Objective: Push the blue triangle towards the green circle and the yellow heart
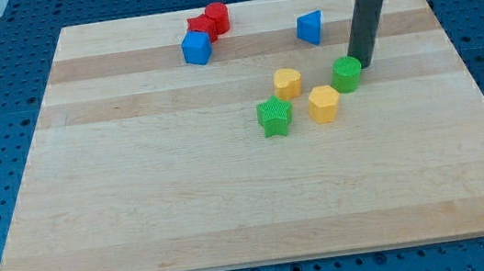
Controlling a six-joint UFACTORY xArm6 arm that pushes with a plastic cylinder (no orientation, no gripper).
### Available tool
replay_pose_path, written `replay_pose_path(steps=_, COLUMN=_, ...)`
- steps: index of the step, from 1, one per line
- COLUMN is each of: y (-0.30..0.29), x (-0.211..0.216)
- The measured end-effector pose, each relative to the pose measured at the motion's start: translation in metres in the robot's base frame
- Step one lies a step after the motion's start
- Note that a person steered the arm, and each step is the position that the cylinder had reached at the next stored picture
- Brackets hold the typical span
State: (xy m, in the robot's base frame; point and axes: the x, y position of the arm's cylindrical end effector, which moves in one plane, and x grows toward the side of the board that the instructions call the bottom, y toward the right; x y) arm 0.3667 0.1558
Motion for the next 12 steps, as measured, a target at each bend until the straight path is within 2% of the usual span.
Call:
replay_pose_path(steps=2, y=0.000, x=-0.009)
replay_pose_path(steps=4, y=0.054, x=-0.065)
replay_pose_path(steps=6, y=0.038, x=-0.125)
replay_pose_path(steps=9, y=-0.038, x=-0.131)
replay_pose_path(steps=12, y=-0.041, x=-0.112)
